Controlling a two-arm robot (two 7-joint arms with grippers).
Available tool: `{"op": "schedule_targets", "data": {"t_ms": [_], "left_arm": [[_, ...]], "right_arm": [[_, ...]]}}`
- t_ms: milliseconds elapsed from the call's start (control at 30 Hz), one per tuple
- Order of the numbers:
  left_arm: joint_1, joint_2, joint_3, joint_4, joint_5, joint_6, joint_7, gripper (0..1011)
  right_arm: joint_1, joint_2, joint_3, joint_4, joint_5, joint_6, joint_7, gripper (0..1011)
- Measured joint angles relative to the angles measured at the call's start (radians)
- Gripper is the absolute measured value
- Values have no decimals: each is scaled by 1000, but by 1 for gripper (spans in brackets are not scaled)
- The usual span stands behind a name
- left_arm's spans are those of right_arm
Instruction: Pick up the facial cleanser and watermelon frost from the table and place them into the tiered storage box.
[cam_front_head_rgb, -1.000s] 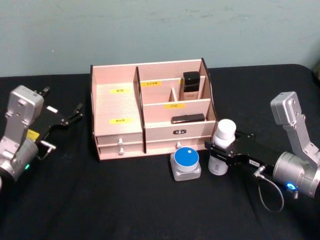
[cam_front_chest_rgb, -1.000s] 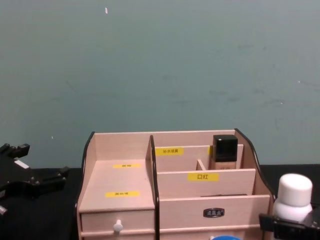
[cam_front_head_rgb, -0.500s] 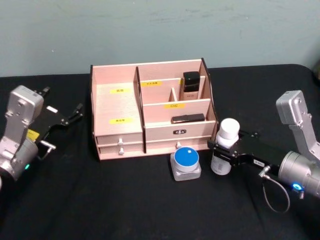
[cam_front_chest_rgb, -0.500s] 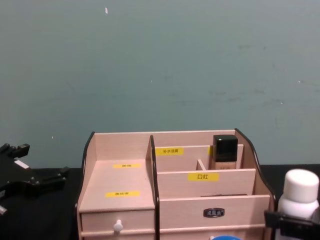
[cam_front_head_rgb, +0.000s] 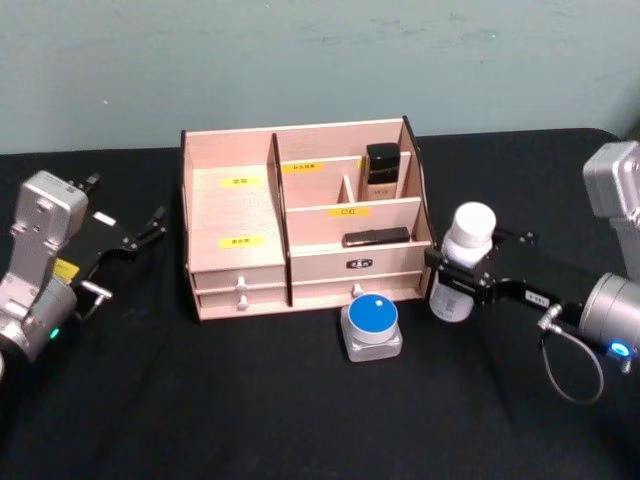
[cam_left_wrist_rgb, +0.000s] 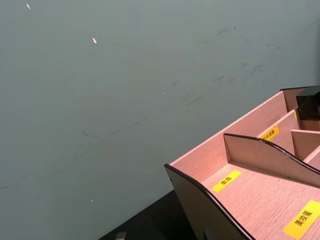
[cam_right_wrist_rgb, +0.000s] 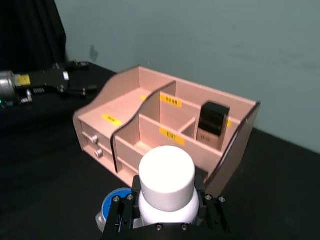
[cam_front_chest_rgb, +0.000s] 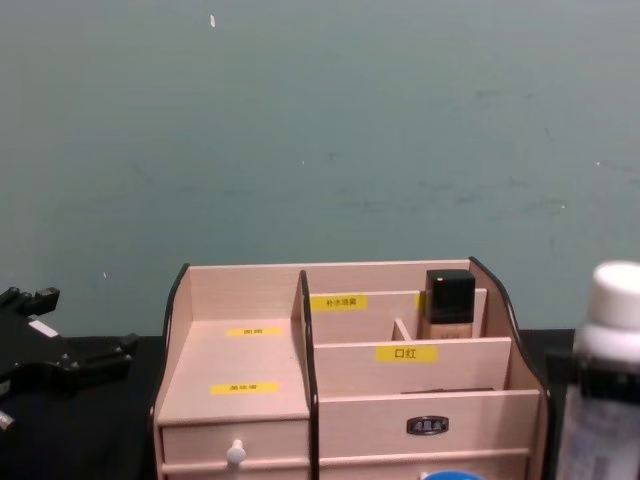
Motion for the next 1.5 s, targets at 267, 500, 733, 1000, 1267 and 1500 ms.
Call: {"op": "schedule_targets", "data": {"t_ms": [267, 500, 733, 1000, 1267, 1500], "left_arm": [[0, 0, 0, 0, 0, 0, 0, 1010], [0, 0, 0, 0, 0, 0, 0, 1010], [0, 0, 0, 0, 0, 0, 0, 1010], [0, 0, 0, 0, 0, 0, 0, 1010], [0, 0, 0, 0, 0, 0, 0, 1010], [0, 0, 0, 0, 0, 0, 0, 1010]], "right_arm": [[44, 0, 0, -36, 23, 30, -3, 607], [118, -29, -36, -14, 23, 41, -4, 607], [210, -80, -86, 53, 19, 31, 9, 607], [308, -150, -146, 144, -6, 11, 16, 607], [377, -209, -183, 228, -32, -9, 16, 607], [423, -246, -203, 290, -56, -19, 17, 607]]}}
